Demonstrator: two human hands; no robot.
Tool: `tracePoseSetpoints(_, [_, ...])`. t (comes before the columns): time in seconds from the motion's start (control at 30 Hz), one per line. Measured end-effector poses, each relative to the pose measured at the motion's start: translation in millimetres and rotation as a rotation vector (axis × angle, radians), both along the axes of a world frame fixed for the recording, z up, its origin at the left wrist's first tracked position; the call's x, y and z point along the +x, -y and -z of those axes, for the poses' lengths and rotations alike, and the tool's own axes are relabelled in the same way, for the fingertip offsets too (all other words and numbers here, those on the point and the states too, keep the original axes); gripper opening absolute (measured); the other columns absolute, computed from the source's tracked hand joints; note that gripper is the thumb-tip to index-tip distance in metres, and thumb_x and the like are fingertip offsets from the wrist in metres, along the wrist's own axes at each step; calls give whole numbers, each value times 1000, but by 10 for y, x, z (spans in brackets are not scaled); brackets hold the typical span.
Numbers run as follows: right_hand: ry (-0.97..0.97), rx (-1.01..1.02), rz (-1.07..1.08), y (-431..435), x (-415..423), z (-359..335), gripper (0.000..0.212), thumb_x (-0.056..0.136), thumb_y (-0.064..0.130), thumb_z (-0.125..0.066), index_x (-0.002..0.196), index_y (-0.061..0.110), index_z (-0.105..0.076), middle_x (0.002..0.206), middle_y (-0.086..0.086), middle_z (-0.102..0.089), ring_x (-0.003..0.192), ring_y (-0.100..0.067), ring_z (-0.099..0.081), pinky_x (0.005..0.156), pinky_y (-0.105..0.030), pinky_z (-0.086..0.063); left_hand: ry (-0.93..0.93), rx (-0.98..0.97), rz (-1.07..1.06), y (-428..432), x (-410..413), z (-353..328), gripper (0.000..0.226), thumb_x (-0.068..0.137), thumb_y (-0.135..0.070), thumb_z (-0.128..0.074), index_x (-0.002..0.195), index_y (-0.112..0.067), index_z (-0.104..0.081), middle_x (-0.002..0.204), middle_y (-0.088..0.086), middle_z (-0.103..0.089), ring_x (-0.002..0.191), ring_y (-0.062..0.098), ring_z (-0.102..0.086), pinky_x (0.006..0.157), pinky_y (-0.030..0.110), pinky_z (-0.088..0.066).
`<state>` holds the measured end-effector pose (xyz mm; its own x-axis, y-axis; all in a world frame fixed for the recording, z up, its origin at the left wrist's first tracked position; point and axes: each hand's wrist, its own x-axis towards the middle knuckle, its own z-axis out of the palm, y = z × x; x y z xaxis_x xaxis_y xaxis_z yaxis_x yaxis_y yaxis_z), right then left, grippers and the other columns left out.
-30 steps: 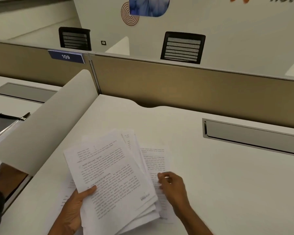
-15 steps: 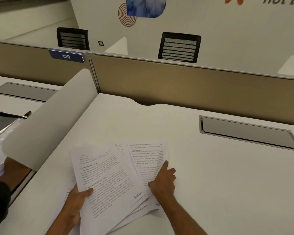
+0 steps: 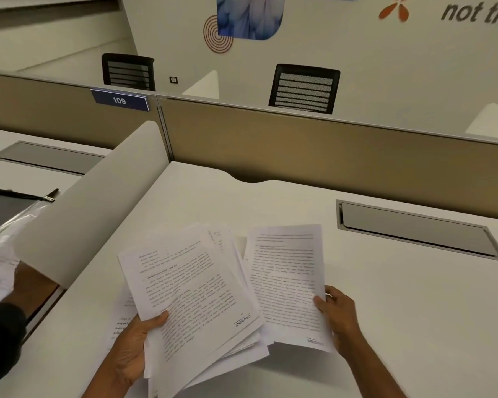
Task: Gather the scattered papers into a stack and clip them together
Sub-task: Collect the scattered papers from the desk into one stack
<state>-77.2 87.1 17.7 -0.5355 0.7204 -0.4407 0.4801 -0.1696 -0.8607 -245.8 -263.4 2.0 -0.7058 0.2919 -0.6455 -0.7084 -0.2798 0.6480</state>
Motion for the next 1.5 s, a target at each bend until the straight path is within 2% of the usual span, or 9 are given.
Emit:
tracePoseSetpoints(0.2, [-69,-63,-22,-67,334,-69,22,97,-1,-62,108,13,-74,97,-9,-83,87,-35,-79,88,-57,-62,12,132,153,-431,160,-136,50,83,8,-61,131,-4,-65,131,24,-69,127,43,-59,118,60,-34])
tracePoseSetpoints(0.53, [-112,-319,-123,20,486,-203,25,95,1,-66,118,10,-72,105,-19,-80,105,-48,-72,96,-60,-57,-99,11,306,-791,443,-259,67,71,-13,-89,133,-6,-65,132,20,-70,125,41,-63,114,62,-41])
tracePoseSetpoints(0.63, [-99,-311,-162,101,440,-209,26,93,5,-70,118,10,-74,105,-18,-80,107,-46,-73,99,-61,-55,-99,3,312,-782,497,-220,48,85,-7,-77,132,-5,-65,127,18,-73,122,39,-66,113,58,-44])
tracePoseSetpoints(0.8, [-95,-338,-209,361,319,-244,20,98,8,-65,115,10,-74,102,-18,-81,92,-36,-77,77,-40,-65,-176,-44,267,-754,526,-202,72,65,-23,-91,131,-13,-65,127,12,-74,121,33,-66,113,53,-45])
tracePoseSetpoints(0.9, [-84,-345,-228,461,250,-286,20,98,10,-64,116,12,-74,102,-16,-81,95,-38,-77,76,-38,-64,-190,-93,304,-644,437,-146,53,84,-4,-76,136,-5,-63,129,14,-72,120,32,-66,113,49,-46])
tracePoseSetpoints(1.03, [-81,-347,-273,593,98,-335,19,98,15,-66,115,13,-75,102,-13,-82,91,-31,-78,82,-42,-64,-170,-74,396,-425,293,-119,74,65,-14,-93,134,-7,-65,128,14,-73,121,34,-67,113,54,-45])
tracePoseSetpoints(1.17, [-89,-400,-299,797,-116,-348,21,102,20,-61,118,17,-74,109,-11,-81,104,-35,-76,96,-51,-59,-104,-46,353,-187,55,-93,53,80,2,-78,131,-5,-67,128,23,-71,119,45,-66,108,64,-45])
tracePoseSetpoints(1.37, [5,-393,-129,1190,-429,-135,20,99,22,-61,116,13,-68,106,-9,-75,85,-25,-71,72,-31,-62,-97,42,240,354,-482,-200,41,89,2,-61,127,-10,-70,123,21,-73,105,37,-72,90,53,-59])
tracePoseSetpoints(1.5, [100,-258,-174,1546,-575,-40,35,94,29,-66,128,23,-57,119,-4,-65,100,-22,-66,92,-41,-58,16,30,158,837,-821,-36,44,94,-10,-61,137,-12,-64,144,18,-61,133,38,-56,108,54,-47])
